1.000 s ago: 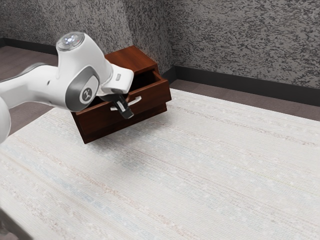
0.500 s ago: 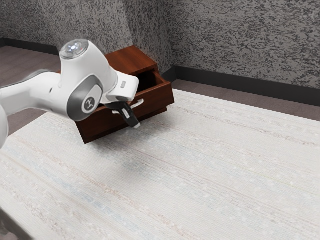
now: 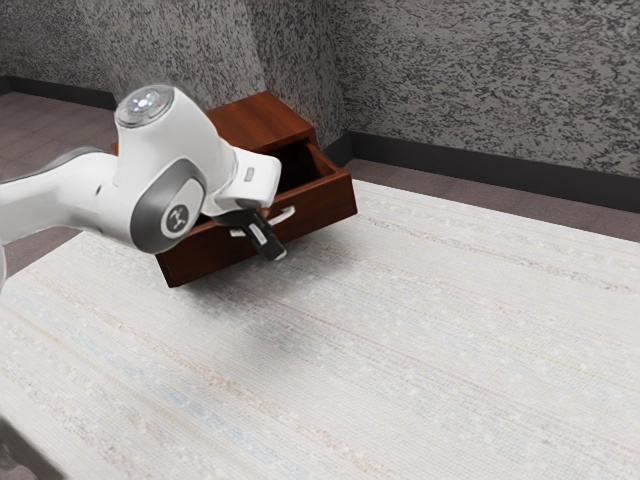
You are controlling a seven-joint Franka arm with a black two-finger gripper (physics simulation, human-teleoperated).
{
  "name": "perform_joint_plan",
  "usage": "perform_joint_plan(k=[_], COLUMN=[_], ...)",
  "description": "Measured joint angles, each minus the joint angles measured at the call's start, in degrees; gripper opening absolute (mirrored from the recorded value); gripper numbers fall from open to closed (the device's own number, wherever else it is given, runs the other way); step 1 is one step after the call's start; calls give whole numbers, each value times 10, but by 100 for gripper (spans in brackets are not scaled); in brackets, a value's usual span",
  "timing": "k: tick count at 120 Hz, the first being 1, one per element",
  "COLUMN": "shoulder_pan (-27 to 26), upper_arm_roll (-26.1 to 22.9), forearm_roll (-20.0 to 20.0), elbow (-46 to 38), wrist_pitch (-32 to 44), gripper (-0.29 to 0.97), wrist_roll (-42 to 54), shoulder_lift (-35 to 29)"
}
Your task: Pull the drawer handle with one arm to open the drawer
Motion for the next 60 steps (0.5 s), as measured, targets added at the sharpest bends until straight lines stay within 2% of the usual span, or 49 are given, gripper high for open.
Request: perform_joint_plan(k=[15, 43, 60], shoulder_pan=[-3, -8, -4], upper_arm_roll=[-2, 0, -1], forearm_roll=[-3, -5, -6], elbow=[-16, -25, -23], wrist_pitch=[8, 19, 21], gripper=[32, 35, 33], wrist_roll=[-7, -17, -22], shoulder_lift=[-13, -19, -18])
